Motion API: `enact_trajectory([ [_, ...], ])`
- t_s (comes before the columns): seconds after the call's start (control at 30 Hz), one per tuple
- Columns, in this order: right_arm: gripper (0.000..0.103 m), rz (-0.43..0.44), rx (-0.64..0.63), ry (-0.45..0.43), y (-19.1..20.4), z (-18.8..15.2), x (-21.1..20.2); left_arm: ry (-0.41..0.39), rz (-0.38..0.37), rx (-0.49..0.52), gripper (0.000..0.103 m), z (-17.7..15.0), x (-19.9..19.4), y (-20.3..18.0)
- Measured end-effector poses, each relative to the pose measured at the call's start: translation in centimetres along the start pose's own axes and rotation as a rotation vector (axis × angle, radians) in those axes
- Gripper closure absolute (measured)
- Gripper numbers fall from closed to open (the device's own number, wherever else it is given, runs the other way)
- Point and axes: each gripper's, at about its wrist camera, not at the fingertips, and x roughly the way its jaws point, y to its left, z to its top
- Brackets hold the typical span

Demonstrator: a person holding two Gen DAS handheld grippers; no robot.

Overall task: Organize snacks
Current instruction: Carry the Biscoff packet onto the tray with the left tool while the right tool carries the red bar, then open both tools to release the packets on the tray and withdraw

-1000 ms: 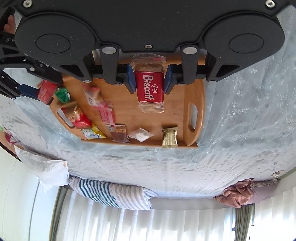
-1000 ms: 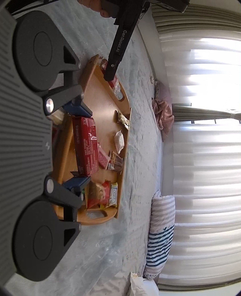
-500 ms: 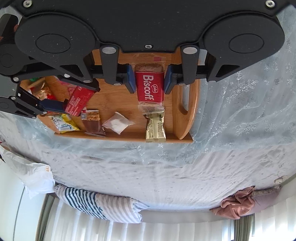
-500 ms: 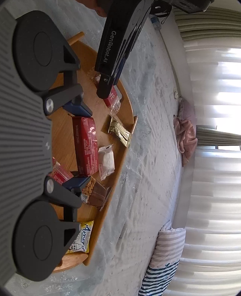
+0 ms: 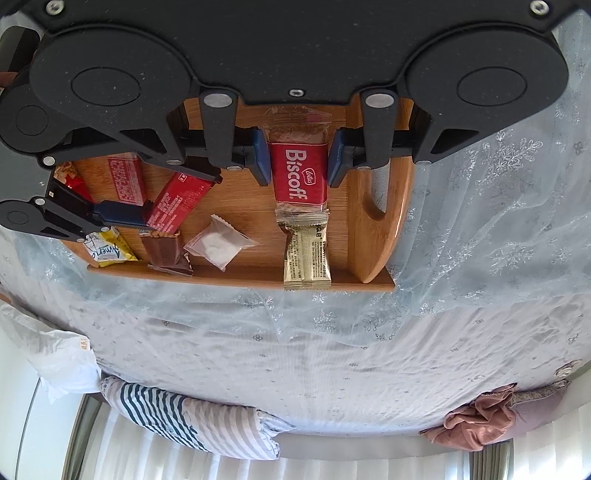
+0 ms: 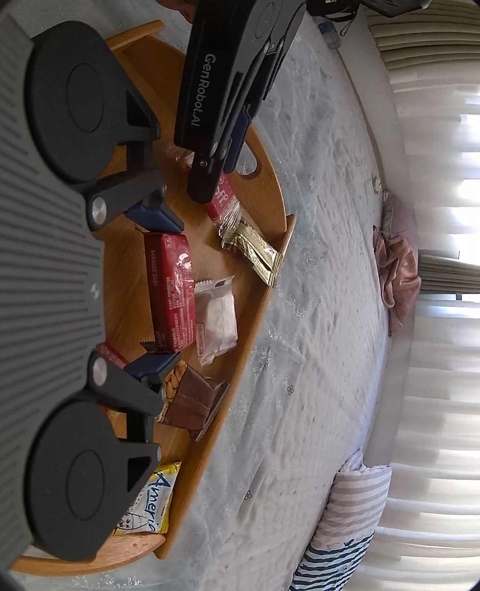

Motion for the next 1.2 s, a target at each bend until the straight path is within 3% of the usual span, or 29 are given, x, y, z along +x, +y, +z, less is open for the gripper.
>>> enact_trajectory([
  [0.6,0.029,-0.003,-0.002,0.019,-0.2,0.1,1.2,0.004,0.008,0.017,0.071,0.0,1.2,-0.1],
  [0.77,0.022,0.002,-0.002,0.018,-0.2,0.1,1.3,0.004,0.008,0.012,0.071,0.1,1.3,-0.1],
  [1.2,0.015,-0.006,0.006,-0.026,0.1,0.1,-1.9,-0.036,0.014,0.023,0.043,-0.6,-1.9,-0.6],
])
